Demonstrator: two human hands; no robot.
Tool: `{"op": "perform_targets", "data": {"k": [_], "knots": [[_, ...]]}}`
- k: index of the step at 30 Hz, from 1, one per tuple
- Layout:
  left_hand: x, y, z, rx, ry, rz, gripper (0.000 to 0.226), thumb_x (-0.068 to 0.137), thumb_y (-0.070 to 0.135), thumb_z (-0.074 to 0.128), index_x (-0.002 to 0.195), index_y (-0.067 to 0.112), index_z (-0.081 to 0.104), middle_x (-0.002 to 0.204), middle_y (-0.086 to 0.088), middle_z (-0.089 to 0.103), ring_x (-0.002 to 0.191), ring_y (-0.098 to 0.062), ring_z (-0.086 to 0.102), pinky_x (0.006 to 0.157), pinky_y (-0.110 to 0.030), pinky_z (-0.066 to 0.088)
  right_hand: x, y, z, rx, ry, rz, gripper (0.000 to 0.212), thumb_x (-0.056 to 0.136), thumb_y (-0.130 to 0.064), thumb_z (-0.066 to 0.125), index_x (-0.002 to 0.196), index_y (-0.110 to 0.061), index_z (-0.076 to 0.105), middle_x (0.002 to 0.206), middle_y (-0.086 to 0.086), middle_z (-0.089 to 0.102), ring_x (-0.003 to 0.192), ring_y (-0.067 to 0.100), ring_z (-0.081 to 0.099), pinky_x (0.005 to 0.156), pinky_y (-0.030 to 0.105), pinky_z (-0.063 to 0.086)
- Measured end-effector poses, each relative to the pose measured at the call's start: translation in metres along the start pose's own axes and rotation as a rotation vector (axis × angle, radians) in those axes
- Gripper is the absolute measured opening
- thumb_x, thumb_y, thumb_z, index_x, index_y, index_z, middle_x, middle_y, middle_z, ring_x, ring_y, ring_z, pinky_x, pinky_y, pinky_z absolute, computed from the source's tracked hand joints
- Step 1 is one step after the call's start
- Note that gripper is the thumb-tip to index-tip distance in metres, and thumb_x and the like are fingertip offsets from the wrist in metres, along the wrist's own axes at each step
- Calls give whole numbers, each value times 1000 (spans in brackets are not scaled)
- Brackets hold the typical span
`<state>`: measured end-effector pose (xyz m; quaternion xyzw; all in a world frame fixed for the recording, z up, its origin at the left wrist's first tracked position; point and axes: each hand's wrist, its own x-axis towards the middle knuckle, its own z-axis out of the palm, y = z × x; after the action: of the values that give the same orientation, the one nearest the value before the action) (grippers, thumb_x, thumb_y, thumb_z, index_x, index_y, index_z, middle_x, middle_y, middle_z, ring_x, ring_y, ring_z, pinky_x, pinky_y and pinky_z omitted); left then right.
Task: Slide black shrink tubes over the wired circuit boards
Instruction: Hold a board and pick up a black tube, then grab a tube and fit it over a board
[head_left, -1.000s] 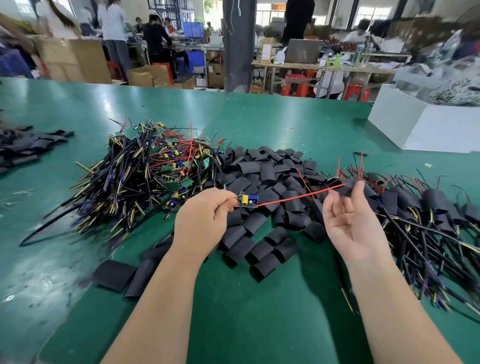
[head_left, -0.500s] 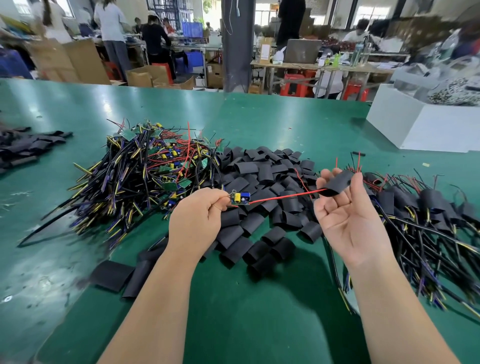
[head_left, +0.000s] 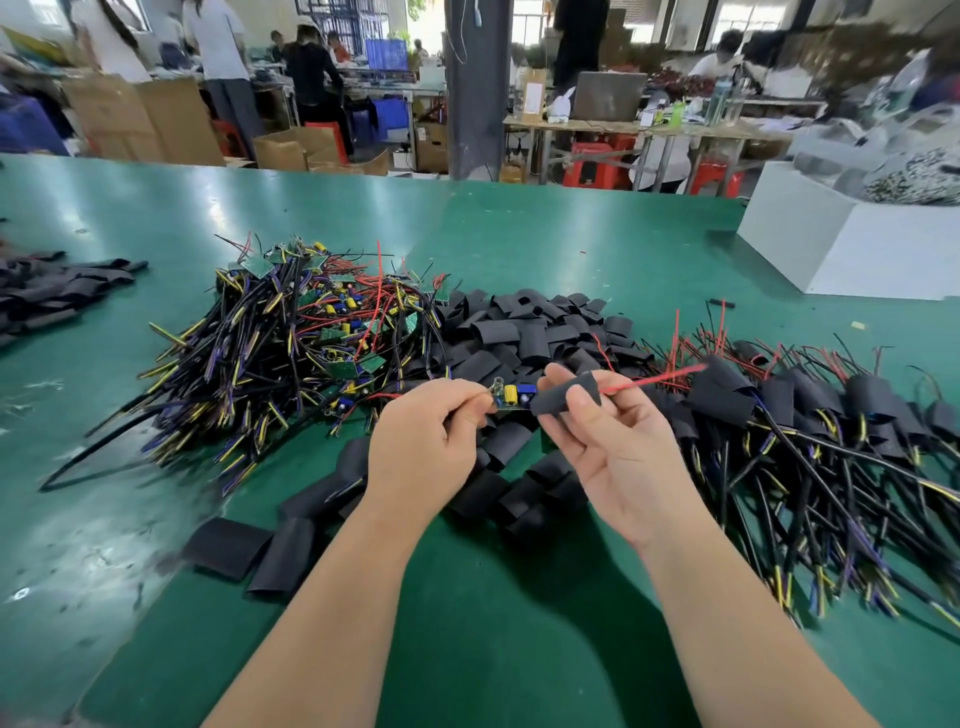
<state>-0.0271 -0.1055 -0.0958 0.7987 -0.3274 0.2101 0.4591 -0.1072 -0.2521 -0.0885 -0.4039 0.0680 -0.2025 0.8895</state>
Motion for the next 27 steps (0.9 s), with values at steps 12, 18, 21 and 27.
{"op": "perform_targets", "data": {"k": [12, 18, 21, 27], "knots": [[-3, 6, 3, -31, -25, 51, 17, 88, 15, 57, 86, 10, 74, 74, 7, 68, 71, -7, 59, 66, -20, 47, 0, -2, -3, 96, 8, 18, 22, 77, -12, 64, 95, -6, 54, 106, 16, 72, 93, 22, 72, 74, 27, 57], [-2, 3, -1, 40, 27, 60, 16, 87, 13, 58, 83, 8, 73, 70, 3, 67, 65, -17, 59, 60, -29, 45, -2, 1, 2, 8, 35, -30, 32, 67, -1, 67, 91, -13, 50, 107, 31, 58, 111, 33, 64, 74, 32, 58], [-2, 3, -1, 46, 31, 59, 16, 87, 13, 57, 81, 8, 72, 69, 4, 65, 63, -15, 57, 58, -24, 43, -2, 0, -1, -35, -43, -18, 30, 64, 3, 67, 89, -12, 58, 107, 19, 70, 106, 28, 67, 77, 28, 57], [0, 2, -3, 1, 41, 46, 18, 87, 14, 56, 79, 7, 71, 67, 4, 65, 64, -18, 59, 61, -31, 45, -6, -4, -5, -402, -82, -50, 34, 67, 4, 76, 93, -15, 64, 92, 6, 75, 83, 18, 69, 75, 28, 58]]}}
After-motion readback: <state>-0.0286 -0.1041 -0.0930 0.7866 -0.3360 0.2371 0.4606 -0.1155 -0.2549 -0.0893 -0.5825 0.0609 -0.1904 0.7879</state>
